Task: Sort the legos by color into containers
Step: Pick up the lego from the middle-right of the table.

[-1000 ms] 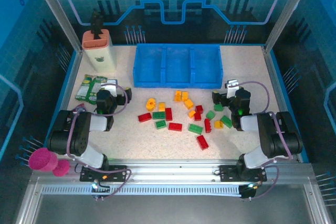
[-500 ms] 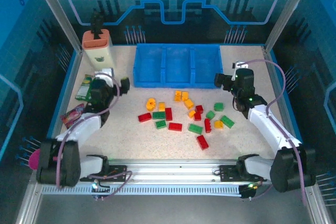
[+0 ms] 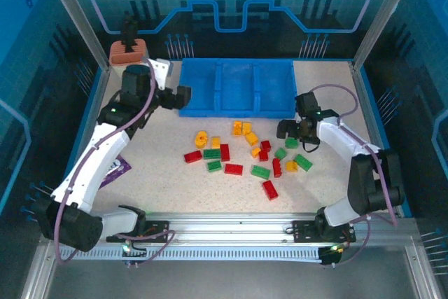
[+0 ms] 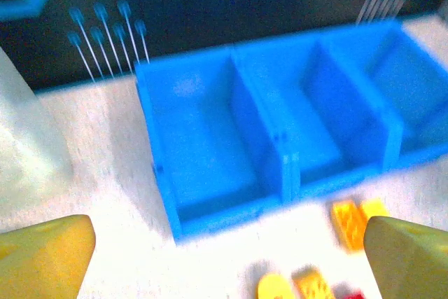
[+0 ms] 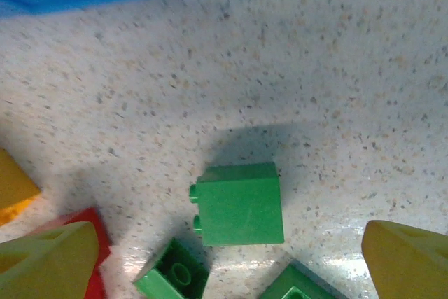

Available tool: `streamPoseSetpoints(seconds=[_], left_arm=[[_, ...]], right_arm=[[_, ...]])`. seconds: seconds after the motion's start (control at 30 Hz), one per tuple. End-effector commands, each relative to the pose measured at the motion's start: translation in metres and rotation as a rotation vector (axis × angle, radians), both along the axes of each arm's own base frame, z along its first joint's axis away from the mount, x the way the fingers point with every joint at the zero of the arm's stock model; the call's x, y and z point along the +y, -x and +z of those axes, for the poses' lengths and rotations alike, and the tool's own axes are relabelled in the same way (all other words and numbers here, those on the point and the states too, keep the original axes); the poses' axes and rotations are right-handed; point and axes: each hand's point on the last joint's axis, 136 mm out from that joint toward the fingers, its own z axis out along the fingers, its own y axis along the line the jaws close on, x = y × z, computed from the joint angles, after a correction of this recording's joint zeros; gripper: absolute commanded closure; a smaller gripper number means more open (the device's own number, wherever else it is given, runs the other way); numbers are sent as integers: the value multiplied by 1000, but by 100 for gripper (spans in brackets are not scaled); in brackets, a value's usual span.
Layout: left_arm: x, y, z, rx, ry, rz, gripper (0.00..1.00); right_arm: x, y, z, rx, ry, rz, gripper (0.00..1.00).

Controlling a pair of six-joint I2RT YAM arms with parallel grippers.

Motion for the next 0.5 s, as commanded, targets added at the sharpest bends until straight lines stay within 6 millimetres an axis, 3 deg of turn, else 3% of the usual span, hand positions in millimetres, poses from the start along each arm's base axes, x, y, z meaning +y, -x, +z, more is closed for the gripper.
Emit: streamPoseSetpoints(seconds=[0.0,0.17,0.47], left_arm=[[-6,17,-31,120,-28,-48,1],[-16,17,-42,156,23,-74,1],[-36,10,-24,164,70,-153,0]], right_arm=[[2,3,-6,69,16,-1,3],[1,4,-25,126,33,6,5],[-2,2,-43,161,71,21,24]])
